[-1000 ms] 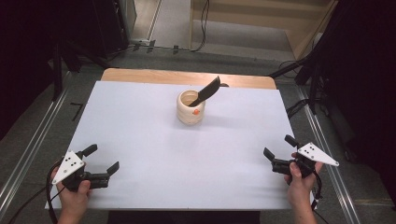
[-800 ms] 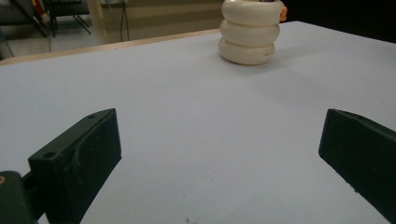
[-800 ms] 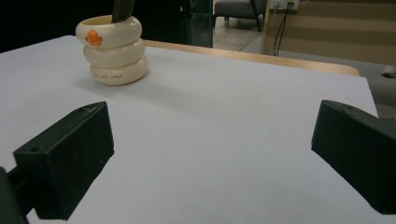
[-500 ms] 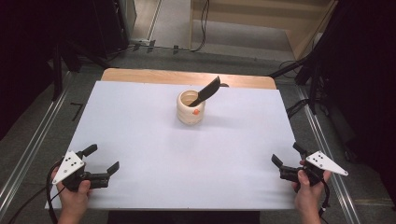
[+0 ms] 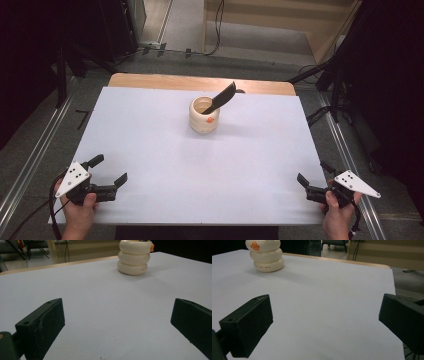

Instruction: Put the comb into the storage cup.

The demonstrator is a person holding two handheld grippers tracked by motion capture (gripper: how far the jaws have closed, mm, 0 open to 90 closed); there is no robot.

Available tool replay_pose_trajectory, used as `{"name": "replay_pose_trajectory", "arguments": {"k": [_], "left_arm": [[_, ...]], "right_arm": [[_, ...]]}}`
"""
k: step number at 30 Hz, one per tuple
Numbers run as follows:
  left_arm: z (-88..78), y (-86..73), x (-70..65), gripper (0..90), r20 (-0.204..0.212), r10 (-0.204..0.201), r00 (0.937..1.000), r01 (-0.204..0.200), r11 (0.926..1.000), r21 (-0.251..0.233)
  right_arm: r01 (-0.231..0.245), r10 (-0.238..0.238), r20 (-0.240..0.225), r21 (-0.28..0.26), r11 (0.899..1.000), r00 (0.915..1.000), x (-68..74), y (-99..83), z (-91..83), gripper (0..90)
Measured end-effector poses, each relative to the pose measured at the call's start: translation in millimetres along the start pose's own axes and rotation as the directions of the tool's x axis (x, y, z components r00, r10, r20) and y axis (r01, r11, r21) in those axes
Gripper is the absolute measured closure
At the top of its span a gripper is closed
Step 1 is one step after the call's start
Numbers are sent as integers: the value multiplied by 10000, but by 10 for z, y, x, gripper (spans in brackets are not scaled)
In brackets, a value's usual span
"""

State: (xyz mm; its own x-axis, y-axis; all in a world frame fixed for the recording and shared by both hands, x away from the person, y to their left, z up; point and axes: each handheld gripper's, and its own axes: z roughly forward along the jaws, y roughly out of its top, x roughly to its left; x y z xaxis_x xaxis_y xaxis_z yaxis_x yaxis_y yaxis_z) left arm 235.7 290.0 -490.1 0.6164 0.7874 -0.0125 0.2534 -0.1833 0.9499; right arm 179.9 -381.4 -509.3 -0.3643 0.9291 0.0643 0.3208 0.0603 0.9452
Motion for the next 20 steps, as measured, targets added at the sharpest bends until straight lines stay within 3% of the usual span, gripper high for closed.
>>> {"name": "replay_pose_trajectory", "arguments": {"k": [12,20], "left_arm": [[-4,-1,10,0,13,-16,10000,16,10000,-25],[0,0,12,0,9,-9,10000,9,10000,-38]], "right_arm": [[-579,577,-143,-190,9981,9982,-135,-147,-80,0],[-417,416,-85,-120,9991,9991,-120,-149,-55,0]]}}
